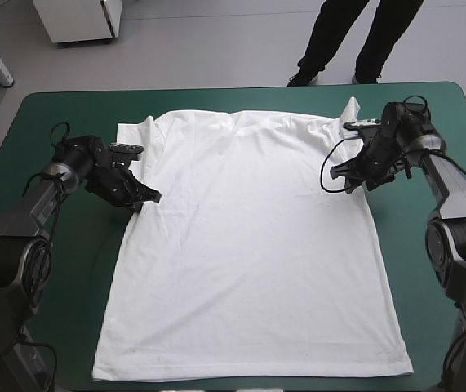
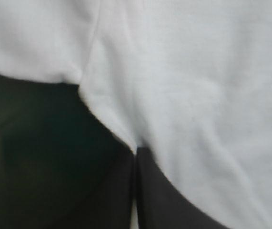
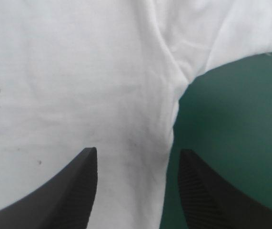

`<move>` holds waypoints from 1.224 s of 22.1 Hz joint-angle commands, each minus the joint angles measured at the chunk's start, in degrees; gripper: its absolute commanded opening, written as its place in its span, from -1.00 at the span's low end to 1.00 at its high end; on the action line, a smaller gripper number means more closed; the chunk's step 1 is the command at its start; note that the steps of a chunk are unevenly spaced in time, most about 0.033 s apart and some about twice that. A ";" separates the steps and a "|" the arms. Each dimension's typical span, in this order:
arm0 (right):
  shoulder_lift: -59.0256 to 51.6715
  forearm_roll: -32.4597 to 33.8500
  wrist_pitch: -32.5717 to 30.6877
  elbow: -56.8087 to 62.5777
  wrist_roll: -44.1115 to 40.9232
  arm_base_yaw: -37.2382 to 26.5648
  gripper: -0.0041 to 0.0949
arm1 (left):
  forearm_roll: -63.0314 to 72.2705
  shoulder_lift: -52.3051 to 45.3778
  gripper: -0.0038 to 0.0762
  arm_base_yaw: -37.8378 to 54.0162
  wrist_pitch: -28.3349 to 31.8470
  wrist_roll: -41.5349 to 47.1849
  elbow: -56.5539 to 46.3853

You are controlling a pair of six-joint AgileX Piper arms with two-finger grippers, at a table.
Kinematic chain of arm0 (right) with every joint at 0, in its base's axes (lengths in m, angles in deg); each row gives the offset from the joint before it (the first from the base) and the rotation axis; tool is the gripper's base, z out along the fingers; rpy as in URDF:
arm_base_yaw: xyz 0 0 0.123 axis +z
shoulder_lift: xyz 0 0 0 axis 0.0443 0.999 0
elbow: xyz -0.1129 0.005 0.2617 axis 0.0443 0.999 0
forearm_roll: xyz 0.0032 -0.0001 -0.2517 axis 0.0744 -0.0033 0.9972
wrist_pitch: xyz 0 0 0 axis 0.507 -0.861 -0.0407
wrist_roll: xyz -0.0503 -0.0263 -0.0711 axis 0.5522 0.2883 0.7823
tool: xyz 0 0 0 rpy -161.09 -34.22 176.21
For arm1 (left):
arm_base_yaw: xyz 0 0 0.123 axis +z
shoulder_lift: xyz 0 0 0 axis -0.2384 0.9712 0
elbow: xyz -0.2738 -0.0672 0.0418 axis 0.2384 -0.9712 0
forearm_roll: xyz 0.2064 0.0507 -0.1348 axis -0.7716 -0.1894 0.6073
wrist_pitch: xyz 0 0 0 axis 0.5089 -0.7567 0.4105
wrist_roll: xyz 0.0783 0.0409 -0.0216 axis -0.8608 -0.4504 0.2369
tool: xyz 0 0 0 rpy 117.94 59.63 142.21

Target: Fold the cloth

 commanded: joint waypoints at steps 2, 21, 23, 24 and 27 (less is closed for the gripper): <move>-1.37 1.04 -1.22 -1.74 -0.20 0.38 0.06 | 3.87 -1.30 -0.96 -0.56 -0.82 -1.28 0.21; 5.31 1.78 -5.05 -2.63 1.44 7.01 -0.94 | 3.97 -2.98 -0.96 -0.56 -1.13 -2.73 2.14; 3.20 1.80 -5.05 -3.00 1.14 7.01 -0.94 | 3.06 -5.77 -0.96 -0.56 -3.02 -2.58 5.01; 1.19 2.23 -5.05 -3.48 1.14 6.87 -0.93 | 2.04 -7.47 -0.96 -0.56 -5.12 -2.29 6.80; -4.43 2.23 -4.83 -4.50 0.90 5.80 -0.94 | 0.73 -11.65 -0.96 -0.56 -8.37 -2.18 8.92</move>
